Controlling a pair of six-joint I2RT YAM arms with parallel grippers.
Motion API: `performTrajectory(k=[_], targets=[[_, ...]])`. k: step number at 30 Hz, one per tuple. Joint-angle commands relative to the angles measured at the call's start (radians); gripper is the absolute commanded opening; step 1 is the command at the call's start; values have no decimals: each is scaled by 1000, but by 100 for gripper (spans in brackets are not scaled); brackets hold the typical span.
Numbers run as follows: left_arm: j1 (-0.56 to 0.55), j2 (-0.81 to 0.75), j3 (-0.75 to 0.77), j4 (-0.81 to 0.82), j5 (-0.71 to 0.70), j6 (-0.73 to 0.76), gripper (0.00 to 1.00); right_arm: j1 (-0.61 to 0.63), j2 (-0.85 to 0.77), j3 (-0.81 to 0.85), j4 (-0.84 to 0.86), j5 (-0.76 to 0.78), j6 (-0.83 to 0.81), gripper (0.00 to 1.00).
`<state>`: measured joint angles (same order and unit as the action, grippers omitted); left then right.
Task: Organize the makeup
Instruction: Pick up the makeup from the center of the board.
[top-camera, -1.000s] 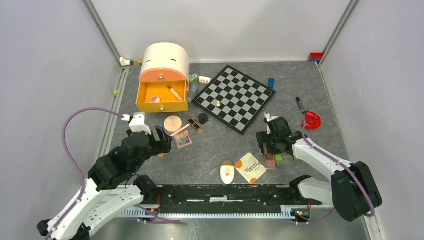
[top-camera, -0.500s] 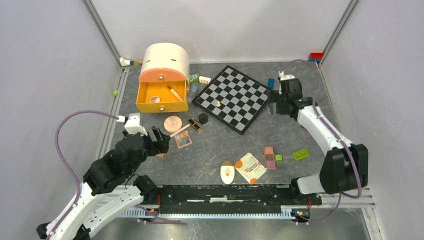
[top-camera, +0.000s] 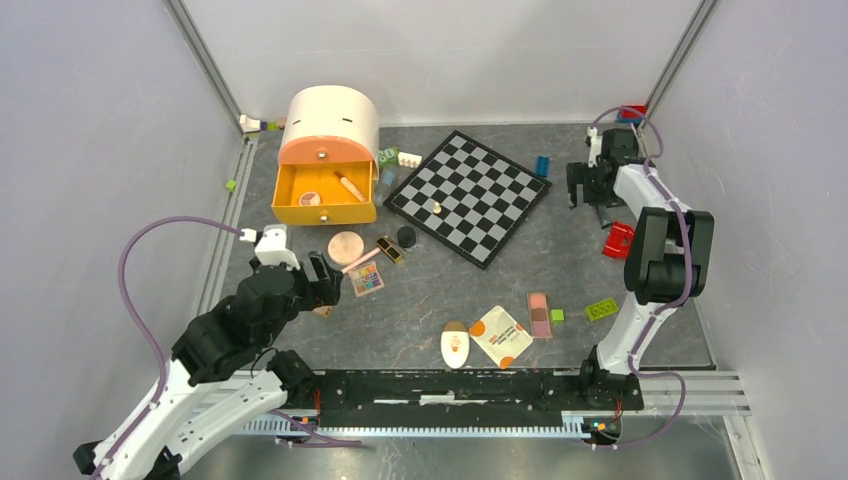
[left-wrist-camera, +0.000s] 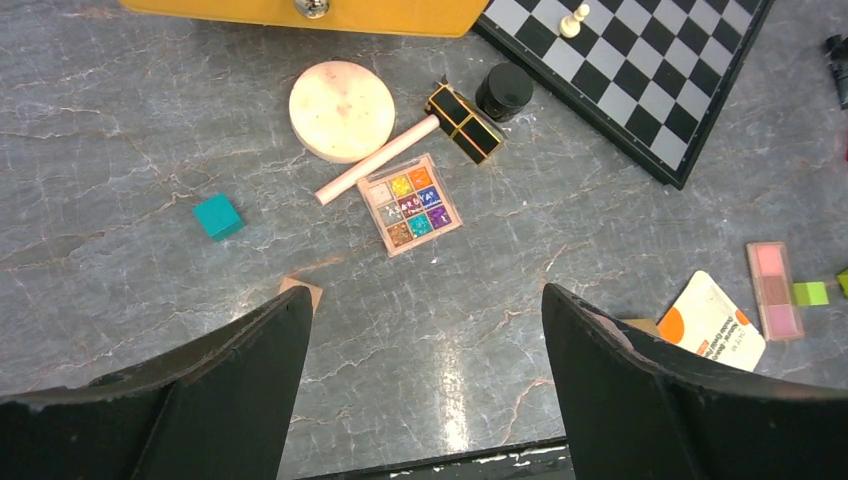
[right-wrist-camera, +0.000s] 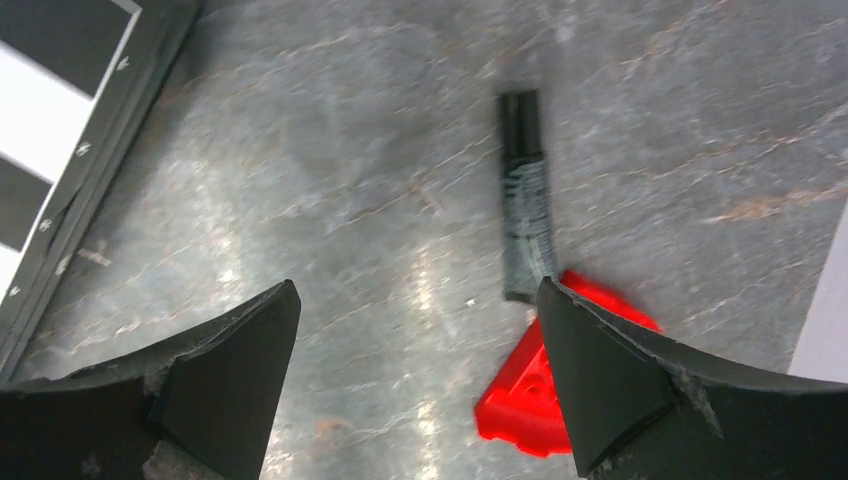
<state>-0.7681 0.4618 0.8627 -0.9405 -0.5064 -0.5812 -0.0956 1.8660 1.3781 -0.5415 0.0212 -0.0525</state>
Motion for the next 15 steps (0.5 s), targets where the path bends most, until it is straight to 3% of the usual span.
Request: performTrajectory(k=[1,7,15], targets=[[0,58,1,35,-6,46,91,-49,44,93,-6,-60,-42,96],[0,85,11,36,14,51,91,-102,122,96,14,-109,-38,93],[1,-29,2,37,-19,40,91,-120,193,116,40,-104,-18,88]])
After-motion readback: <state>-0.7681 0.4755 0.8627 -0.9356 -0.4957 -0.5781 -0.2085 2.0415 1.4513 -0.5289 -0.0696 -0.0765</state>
